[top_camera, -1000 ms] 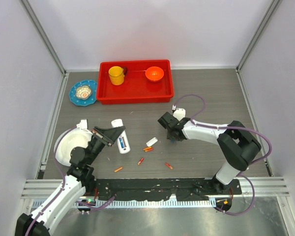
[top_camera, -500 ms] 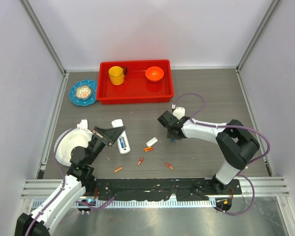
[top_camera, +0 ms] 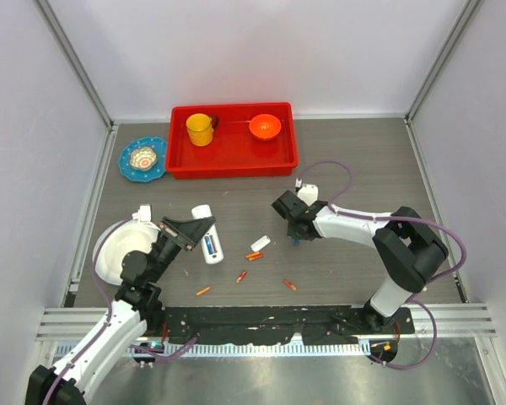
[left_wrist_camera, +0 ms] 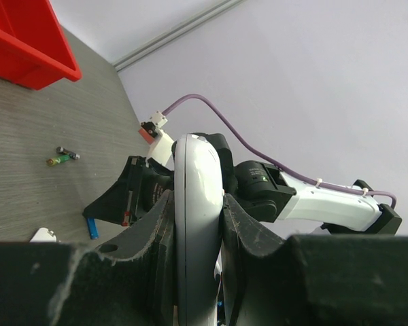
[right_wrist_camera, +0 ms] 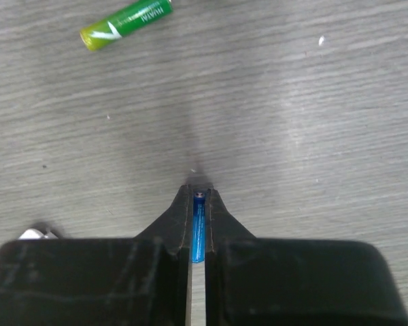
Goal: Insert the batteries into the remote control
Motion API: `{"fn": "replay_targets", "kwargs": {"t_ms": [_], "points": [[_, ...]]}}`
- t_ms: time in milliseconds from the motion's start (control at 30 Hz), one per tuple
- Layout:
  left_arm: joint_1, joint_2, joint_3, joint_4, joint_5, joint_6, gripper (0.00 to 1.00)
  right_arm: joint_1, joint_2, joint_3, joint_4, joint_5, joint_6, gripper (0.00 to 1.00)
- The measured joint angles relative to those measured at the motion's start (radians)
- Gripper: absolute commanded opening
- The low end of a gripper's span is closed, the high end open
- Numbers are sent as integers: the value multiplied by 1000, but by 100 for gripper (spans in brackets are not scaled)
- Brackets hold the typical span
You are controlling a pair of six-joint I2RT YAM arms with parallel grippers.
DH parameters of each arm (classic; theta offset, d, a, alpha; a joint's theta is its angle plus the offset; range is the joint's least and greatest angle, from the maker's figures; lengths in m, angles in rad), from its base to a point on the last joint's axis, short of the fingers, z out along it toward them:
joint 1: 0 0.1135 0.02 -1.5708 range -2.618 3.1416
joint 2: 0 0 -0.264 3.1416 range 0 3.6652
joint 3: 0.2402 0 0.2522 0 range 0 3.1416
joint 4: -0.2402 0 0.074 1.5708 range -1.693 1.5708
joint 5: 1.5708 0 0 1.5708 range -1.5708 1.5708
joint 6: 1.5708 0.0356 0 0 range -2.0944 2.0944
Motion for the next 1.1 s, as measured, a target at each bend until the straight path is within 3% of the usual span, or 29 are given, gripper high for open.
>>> {"fn": "replay_targets", "kwargs": {"t_ms": [200, 400, 533, 800, 933, 1100], "points": [[0, 18, 0, -13, 0, 0, 0, 3, -140, -59, -8, -26, -63, 1], [-2, 158, 0, 37, 8, -2, 0, 75, -511, -87, 44, -33, -188, 1], [-2, 287, 0, 142, 27, -9, 0, 121, -648, -96, 81, -40, -266, 1], [-2, 554, 53, 371, 52, -60, 0, 159, -681, -125, 217, -76, -354, 1], [-3, 664, 68, 511, 52, -96, 0, 186, -679, -126, 322, -99, -358, 1], [-8, 741, 96, 573, 51, -126, 0, 269, -642, -124, 514, -89, -367, 1]]}}
